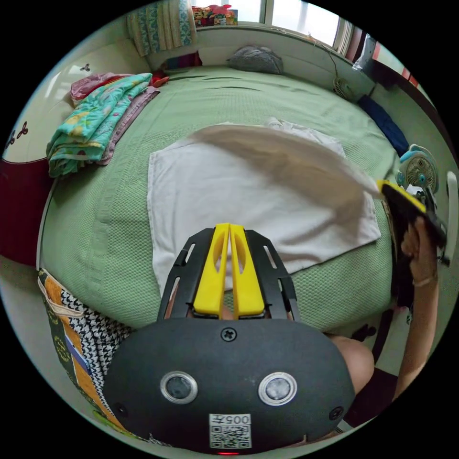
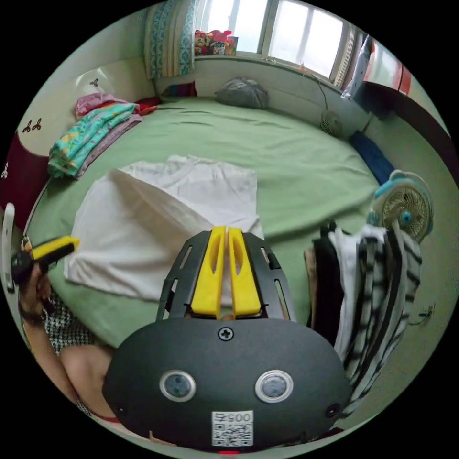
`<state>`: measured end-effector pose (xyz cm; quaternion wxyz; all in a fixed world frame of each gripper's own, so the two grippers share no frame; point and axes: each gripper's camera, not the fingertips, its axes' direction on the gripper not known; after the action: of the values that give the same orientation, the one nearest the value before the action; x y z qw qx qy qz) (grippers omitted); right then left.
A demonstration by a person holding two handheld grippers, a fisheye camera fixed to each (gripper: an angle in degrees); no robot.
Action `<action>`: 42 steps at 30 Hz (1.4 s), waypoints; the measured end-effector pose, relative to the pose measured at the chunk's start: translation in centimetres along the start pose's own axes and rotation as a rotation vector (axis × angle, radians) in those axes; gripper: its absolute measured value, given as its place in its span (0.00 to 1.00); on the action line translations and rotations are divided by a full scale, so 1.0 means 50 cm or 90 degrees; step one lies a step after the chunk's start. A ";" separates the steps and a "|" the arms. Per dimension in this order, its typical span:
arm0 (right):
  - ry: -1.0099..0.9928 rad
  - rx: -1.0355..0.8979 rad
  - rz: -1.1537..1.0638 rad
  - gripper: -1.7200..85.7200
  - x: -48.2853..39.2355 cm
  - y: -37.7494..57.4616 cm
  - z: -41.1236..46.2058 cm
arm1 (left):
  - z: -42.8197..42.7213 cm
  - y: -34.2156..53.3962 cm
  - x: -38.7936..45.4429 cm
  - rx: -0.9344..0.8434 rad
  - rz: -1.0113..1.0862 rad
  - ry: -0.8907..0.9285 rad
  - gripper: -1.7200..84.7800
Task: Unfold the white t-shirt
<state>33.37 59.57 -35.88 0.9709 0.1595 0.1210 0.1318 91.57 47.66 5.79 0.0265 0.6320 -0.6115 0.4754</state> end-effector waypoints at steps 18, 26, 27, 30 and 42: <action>0.049 -0.090 0.039 0.00 0.050 0.352 -0.060 | -0.056 0.405 -0.112 -0.046 -0.068 -0.056 0.02; 0.089 -0.116 0.057 0.00 0.022 0.357 -0.009 | -0.097 0.478 -0.165 -0.006 -0.087 -0.079 0.09; 0.091 -0.117 0.058 0.00 0.022 0.358 -0.007 | -0.105 0.484 -0.174 0.014 -0.090 -0.071 0.09; 0.089 -0.121 0.062 0.00 0.022 0.359 0.001 | -0.120 0.483 -0.188 0.050 -0.085 -0.042 0.11; 0.086 -0.137 0.040 0.00 0.023 0.376 0.008 | -0.087 0.396 -0.219 0.020 -0.049 -0.039 0.15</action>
<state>30.45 76.97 -29.32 0.9673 0.0490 0.1660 0.1852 75.50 53.55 -9.60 0.0160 0.6693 -0.5798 0.4643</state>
